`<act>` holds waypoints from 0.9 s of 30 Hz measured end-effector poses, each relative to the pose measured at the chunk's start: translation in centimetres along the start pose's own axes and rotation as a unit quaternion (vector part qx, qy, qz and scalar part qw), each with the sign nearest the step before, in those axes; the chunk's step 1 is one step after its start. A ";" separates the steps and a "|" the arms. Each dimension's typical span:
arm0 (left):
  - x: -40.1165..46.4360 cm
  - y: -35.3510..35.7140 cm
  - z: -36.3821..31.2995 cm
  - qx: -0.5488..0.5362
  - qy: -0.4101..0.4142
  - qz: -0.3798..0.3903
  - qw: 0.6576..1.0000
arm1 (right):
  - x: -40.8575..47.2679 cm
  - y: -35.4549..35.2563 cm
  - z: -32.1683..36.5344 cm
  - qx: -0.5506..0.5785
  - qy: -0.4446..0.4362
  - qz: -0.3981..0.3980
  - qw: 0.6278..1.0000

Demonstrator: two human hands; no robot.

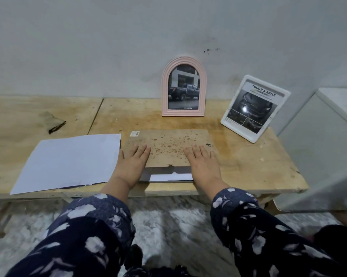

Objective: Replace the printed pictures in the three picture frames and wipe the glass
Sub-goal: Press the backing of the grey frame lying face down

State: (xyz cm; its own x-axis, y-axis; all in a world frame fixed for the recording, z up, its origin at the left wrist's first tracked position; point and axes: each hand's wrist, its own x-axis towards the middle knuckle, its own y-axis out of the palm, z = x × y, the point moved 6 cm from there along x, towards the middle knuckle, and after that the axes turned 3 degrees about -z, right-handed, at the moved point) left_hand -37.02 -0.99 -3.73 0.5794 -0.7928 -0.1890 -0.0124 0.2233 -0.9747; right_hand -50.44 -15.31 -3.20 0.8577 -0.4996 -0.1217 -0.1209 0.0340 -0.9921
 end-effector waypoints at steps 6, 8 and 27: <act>-0.5 -1.6 0.9 -0.001 -0.023 -0.018 1.000 | 0.6 -1.8 0.4 -0.005 -0.015 -0.027 1.000; -0.4 -2.0 1.1 -0.005 -0.026 -0.021 0.999 | 0.8 -2.2 0.5 -0.002 -0.018 -0.034 0.999; 3.6 -4.5 -12.6 0.008 0.132 -0.026 0.991 | -6.0 -0.1 -12.4 0.034 0.140 -0.030 0.989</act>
State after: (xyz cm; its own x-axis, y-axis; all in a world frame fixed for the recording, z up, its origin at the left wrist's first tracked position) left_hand -45.13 -11.98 -1.54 0.3452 -0.9239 -0.1653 0.0263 0.1855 -0.9823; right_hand -61.78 -23.03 -2.00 0.6891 -0.7222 -0.0591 -0.0326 0.0505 -0.9982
